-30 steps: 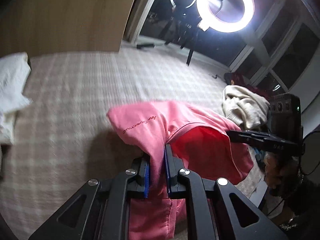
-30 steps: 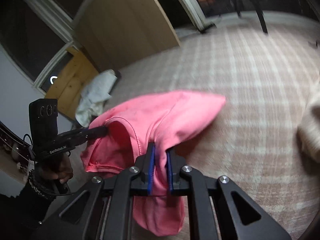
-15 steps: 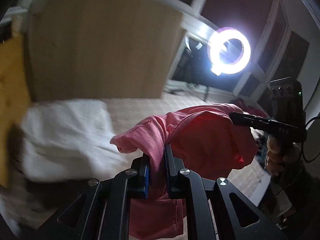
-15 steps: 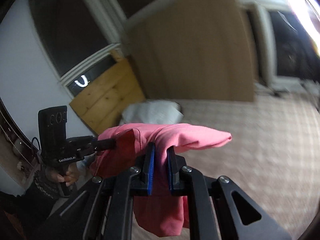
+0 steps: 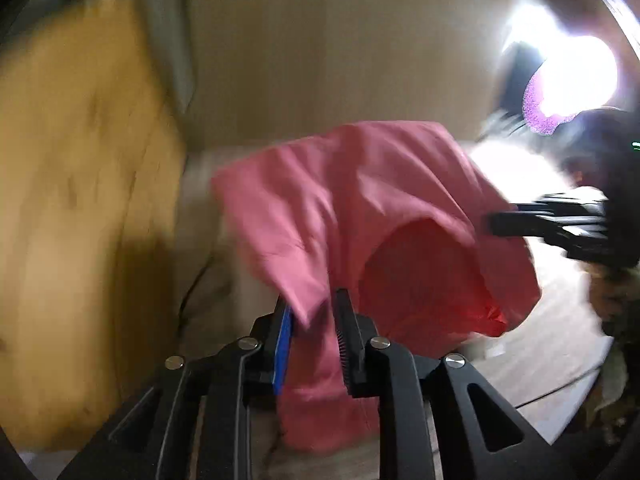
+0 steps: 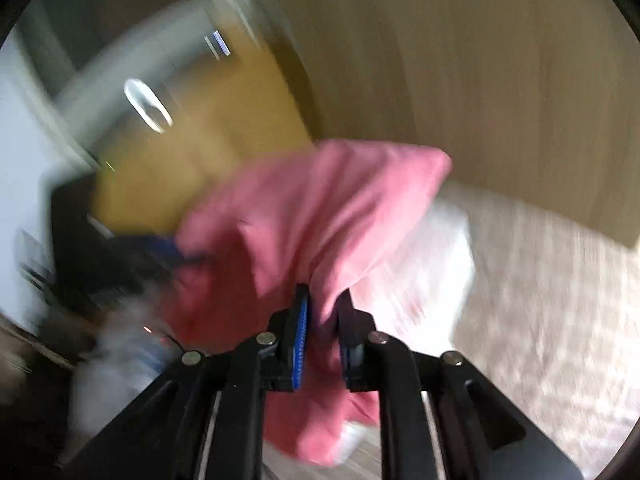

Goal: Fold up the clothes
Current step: 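Grasp the folded shirt with the left tool while the right tool grasps it, then carry the folded shirt with both tools onto the white cloth by the board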

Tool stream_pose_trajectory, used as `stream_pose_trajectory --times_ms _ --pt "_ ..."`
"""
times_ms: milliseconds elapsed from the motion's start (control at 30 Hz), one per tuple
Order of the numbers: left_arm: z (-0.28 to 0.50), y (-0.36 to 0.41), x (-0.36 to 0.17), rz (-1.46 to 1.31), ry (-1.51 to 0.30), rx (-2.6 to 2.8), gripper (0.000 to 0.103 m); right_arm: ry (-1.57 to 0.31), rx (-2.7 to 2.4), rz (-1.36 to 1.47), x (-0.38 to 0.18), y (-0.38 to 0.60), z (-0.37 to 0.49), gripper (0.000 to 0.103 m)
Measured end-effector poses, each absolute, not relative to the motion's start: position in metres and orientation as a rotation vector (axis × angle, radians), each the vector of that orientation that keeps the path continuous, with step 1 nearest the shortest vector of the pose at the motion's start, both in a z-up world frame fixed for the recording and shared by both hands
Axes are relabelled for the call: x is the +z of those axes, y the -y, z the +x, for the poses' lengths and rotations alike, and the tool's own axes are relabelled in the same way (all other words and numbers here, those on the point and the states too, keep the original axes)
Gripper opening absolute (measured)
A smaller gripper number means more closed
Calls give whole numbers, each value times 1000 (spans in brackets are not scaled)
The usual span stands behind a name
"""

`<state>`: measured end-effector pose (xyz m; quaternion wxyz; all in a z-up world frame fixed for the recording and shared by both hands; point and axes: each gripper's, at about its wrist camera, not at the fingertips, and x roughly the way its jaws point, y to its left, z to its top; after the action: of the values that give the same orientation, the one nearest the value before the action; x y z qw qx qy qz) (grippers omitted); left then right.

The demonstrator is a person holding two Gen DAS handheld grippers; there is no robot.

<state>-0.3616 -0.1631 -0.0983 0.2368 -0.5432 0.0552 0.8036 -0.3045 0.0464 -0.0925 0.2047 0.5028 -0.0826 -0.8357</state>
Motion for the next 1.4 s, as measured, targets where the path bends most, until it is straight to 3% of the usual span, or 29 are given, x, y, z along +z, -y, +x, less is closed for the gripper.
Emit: stream_pose_trajectory --times_ms 100,133,167,233,400,700,767,800,833,867,933,1000,1100,1400 --pt "-363 180 -99 -1462 -28 2222 18 302 -2269 1410 -100 -61 -300 16" --pt "-361 185 -93 -1427 -5 2241 23 326 -2269 1383 -92 -70 -297 20" --pt "-361 188 -86 -1388 19 2258 28 357 -2283 1344 -84 -80 -298 24" --pt "-367 191 -74 -1324 55 2300 42 422 -2317 1257 -66 -101 -302 44" --pt "-416 178 -82 -1352 62 2399 44 566 -2391 1261 -76 -127 -359 44" --pt "-464 172 -124 -1487 128 2377 46 441 -2340 1339 -110 -93 -428 44" --pt "-464 171 -123 -1447 153 2365 41 423 -2331 1327 -113 -86 -432 43" --pt "-464 171 -122 -1426 164 2359 36 389 -2341 1309 -114 -83 -430 37" --pt "-462 170 -121 -1399 172 2353 17 350 -2351 1293 -113 -80 -425 29" --pt "-460 168 -120 -1372 167 2350 9 301 -2371 1275 -111 -77 -421 27" --pt "-454 164 -118 -1317 134 2358 6 212 -2402 1234 -107 -71 -414 22" --pt "-450 161 -115 -1286 101 2377 5 159 -2419 1199 -104 -68 -408 8" --pt "-443 161 -108 -1253 113 2381 5 128 -2444 1162 -98 -69 -402 6" --pt "-410 157 -69 -1129 10 2443 5 325 -2485 1017 -65 -99 -374 5"
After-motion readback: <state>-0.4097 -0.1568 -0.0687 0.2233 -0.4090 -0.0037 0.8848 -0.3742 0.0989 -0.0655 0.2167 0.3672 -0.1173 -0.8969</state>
